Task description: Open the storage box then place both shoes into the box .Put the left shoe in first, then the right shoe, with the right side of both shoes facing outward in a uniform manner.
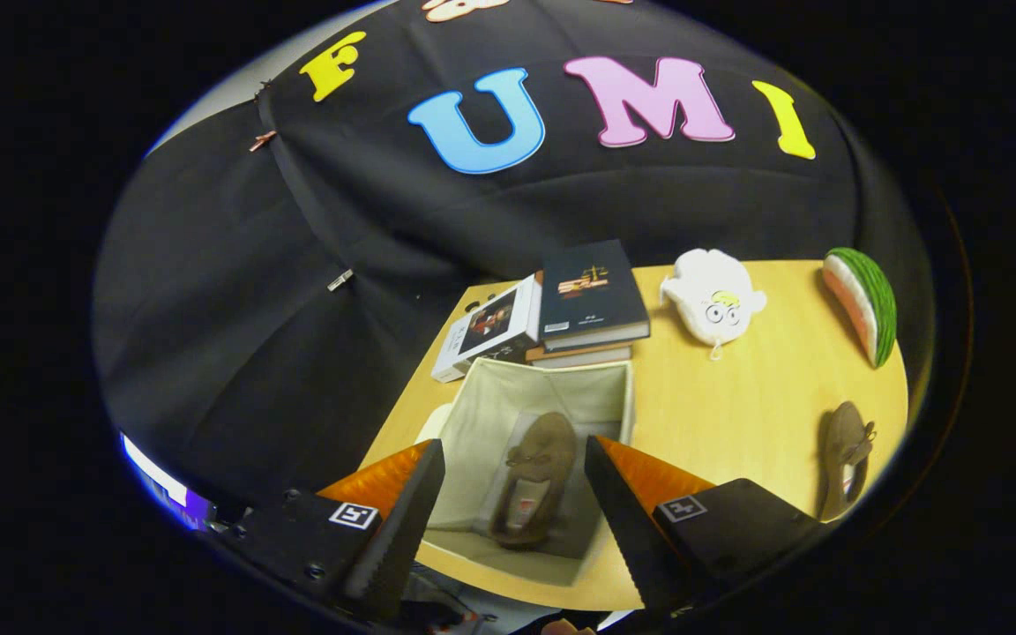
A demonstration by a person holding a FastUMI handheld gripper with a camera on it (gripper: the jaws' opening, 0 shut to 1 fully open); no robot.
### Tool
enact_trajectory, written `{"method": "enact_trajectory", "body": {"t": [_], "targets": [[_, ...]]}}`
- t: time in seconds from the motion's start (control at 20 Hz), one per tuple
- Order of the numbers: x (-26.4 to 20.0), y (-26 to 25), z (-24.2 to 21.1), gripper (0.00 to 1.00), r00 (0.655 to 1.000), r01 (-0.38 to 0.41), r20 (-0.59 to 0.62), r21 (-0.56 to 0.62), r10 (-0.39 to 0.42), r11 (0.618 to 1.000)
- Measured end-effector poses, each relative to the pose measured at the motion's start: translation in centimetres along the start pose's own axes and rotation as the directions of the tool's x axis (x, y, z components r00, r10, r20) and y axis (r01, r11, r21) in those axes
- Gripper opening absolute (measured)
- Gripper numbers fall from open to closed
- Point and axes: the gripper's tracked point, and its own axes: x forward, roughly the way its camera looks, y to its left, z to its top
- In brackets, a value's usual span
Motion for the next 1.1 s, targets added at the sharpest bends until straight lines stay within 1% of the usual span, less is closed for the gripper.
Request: {"method": "enact_trajectory", "body": {"t": [0.15,0.25,0.35,0.45,0.6,0.75,0.95,1.1], "targets": [[-3.5,-5.9,0.9,0.98,0.996,0.073,0.064,-0.063,-0.069,0.995],[-5.5,-10.6,1.0,0.98,0.987,0.136,0.102,-0.111,-0.124,0.985],[-7.2,-15.6,0.6,0.99,0.977,0.198,0.109,-0.146,-0.183,0.969],[-8.9,-20.2,0.0,0.99,0.968,0.243,0.100,-0.137,-0.231,0.960],[-10.4,-25.7,-1.7,0.99,0.959,0.282,0.066,-0.096,-0.277,0.954],[-11.2,-31.0,-3.6,0.99,0.948,0.318,0.016,-0.103,-0.318,0.943],[-11.5,-37.1,-7.2,0.99,0.931,0.345,-0.051,-0.197,-0.362,0.917],[-11.5,-41.0,-11.3,0.99,0.893,0.358,-0.166,-0.299,-0.418,0.885]]}}
